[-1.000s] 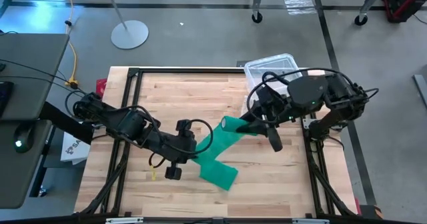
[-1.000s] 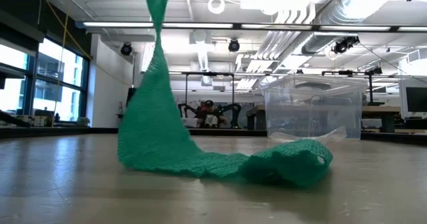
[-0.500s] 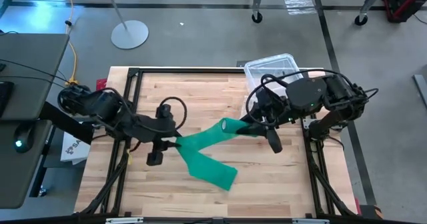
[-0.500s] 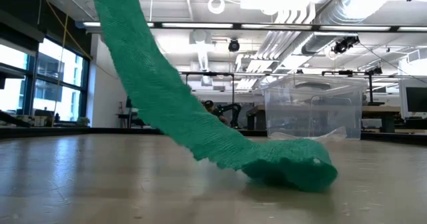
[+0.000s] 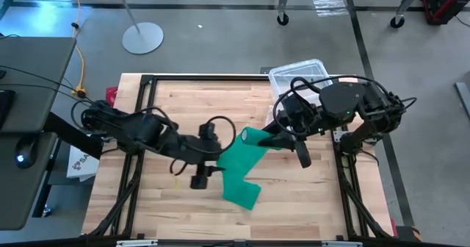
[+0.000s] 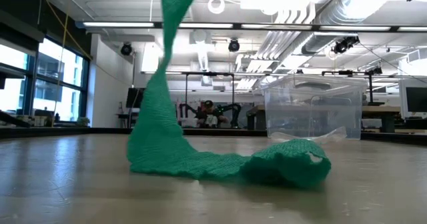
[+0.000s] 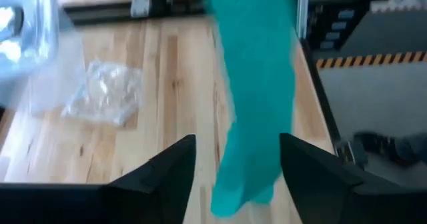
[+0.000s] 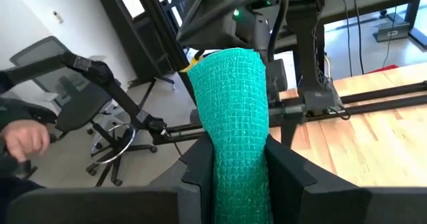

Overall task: Roll bandage
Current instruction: Roll the green bandage

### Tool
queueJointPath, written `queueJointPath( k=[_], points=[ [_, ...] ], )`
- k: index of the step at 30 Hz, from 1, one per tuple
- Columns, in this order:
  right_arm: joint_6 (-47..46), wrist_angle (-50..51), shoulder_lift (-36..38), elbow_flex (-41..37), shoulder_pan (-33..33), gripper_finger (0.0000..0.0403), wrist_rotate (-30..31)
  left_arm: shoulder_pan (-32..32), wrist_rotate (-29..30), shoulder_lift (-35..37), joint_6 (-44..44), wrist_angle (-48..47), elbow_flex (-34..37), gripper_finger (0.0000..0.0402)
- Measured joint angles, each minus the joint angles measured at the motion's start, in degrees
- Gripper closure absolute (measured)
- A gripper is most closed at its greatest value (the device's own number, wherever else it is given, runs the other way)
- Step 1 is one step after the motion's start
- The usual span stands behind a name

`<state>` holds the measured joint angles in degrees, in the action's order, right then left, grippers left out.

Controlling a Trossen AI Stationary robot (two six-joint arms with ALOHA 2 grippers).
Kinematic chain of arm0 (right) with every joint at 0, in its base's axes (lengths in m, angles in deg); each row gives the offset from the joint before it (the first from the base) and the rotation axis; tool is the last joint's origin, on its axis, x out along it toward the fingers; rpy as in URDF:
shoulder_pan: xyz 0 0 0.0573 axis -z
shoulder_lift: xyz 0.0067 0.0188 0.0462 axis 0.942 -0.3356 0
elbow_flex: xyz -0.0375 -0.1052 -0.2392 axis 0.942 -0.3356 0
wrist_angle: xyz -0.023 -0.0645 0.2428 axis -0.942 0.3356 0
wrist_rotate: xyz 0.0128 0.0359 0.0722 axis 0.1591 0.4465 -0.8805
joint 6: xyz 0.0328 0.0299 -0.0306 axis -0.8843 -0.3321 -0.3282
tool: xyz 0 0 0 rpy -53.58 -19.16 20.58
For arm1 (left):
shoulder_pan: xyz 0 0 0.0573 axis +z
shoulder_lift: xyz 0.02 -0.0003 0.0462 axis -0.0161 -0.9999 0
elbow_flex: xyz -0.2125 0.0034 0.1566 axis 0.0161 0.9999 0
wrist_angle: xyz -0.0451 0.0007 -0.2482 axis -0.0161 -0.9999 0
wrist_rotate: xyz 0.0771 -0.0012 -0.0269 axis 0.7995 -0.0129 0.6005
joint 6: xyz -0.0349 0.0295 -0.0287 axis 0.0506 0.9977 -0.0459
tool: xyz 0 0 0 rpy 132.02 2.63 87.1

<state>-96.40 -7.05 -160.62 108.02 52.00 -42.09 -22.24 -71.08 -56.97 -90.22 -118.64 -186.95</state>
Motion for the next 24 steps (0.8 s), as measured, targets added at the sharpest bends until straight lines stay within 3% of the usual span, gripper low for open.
queueJointPath(
  k=[7,18,24],
  points=[
    [-0.44,0.09,0.01,0.0,0.0,0.0318,0.79,1.8,1.25,-0.2,5.24,8.59,0.0,0.0178],
    [-3.81,3.07,0.0,-0.04,0.0,0.0318,0.81,3.06,9.96,3.05,9.79,-5.3,0.0,0.0178],
    [-6.85,2.51,0.16,-0.04,0.02,0.0318,-6.64,1.97,13.12,4.54,11.6,-1.43,-3.04,0.0179]
  ],
)
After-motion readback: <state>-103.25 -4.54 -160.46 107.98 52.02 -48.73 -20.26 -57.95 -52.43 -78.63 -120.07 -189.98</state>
